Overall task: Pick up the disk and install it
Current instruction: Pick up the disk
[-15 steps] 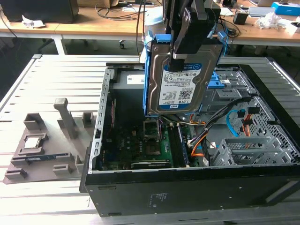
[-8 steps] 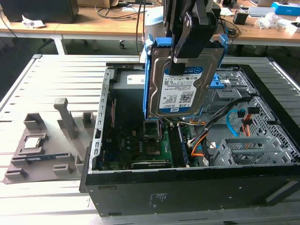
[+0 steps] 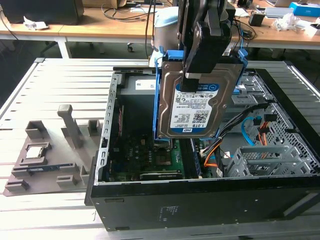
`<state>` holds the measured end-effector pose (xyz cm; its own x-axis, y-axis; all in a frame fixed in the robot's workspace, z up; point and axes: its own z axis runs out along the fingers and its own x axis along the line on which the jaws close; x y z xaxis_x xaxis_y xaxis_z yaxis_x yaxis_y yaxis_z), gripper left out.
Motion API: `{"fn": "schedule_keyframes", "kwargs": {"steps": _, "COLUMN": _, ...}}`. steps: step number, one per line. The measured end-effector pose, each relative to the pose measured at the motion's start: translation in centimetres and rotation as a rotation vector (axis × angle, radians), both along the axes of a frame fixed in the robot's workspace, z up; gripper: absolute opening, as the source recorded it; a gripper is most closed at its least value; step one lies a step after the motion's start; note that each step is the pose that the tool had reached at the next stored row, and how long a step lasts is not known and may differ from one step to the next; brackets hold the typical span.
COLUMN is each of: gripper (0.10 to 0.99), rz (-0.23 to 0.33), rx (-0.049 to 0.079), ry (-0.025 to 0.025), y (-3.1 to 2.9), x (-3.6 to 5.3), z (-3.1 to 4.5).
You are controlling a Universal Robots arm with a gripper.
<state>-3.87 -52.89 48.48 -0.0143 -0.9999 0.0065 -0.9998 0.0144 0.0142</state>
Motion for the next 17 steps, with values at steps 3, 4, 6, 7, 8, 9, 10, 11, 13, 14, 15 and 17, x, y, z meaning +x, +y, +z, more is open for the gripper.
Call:
{"fn": "schedule_keyframes", "kwargs": {"steps": 3, "gripper": 0.369, "rz": 0.0, "rx": 0.0, "ry": 0.0, "y": -0.01, "x": 0.11, "z": 0.0}}
{"fn": "schedule_keyframes", "kwargs": {"steps": 4, "gripper": 0.369, "rz": -0.001, "rx": 0.0, "ry": 0.0002, "y": -0.01, "x": 0.37, "z": -0.01}}
{"fn": "schedule_keyframes", "kwargs": {"steps": 6, "gripper": 0.369, "rz": -0.001, "rx": 0.0, "ry": 0.0019, "y": -0.01, "x": 1.5, "z": 0.0}}
{"fn": "schedule_keyframes", "kwargs": {"steps": 7, "gripper": 0.369, "rz": -0.001, "rx": 0.0, "ry": 0.0027, "y": 0.0, "x": 2.06, "z": 0.0}}
{"fn": "schedule_keyframes", "kwargs": {"steps": 8, "gripper": 0.369, "rz": -0.001, "rx": 0.0, "ry": 0.0037, "y": 0.0, "x": 2.65, "z": 0.0}}
{"fn": "schedule_keyframes", "kwargs": {"steps": 9, "gripper": 0.369, "rz": -0.001, "rx": 0.0, "ry": 0.005, "y": -0.01, "x": 3.49, "z": 0.0}}
{"fn": "schedule_keyframes", "kwargs": {"steps": 10, "gripper": 0.369, "rz": -0.001, "rx": 0.0, "ry": 0.0058, "y": 0.0, "x": 3.96, "z": 0.0}}
{"fn": "schedule_keyframes", "kwargs": {"steps": 11, "gripper": 0.369, "rz": -0.001, "rx": 0.0, "ry": 0.0066, "y": 0.0, "x": 4.55, "z": 0.0}}
{"fn": "schedule_keyframes", "kwargs": {"steps": 13, "gripper": 0.369, "rz": -0.001, "rx": 0.0, "ry": 0.0086, "y": 0.0, "x": 6.04, "z": 0.0}}
{"fn": "schedule_keyframes", "kwargs": {"steps": 14, "gripper": 0.369, "rz": -0.001, "rx": 0.0, "ry": 0.0095, "y": 0.0, "x": 6.74, "z": 0.0}}
{"fn": "schedule_keyframes", "kwargs": {"steps": 15, "gripper": 0.369, "rz": -0.001, "rx": 0.0, "ry": 0.0105, "y": 0.0, "x": 7.51, "z": 0.0}}
{"fn": "schedule_keyframes", "kwargs": {"steps": 17, "gripper": 0.369, "rz": -0.001, "rx": 0.0, "ry": 0.0129, "y": 0.0, "x": 9.23, "z": 0.0}}
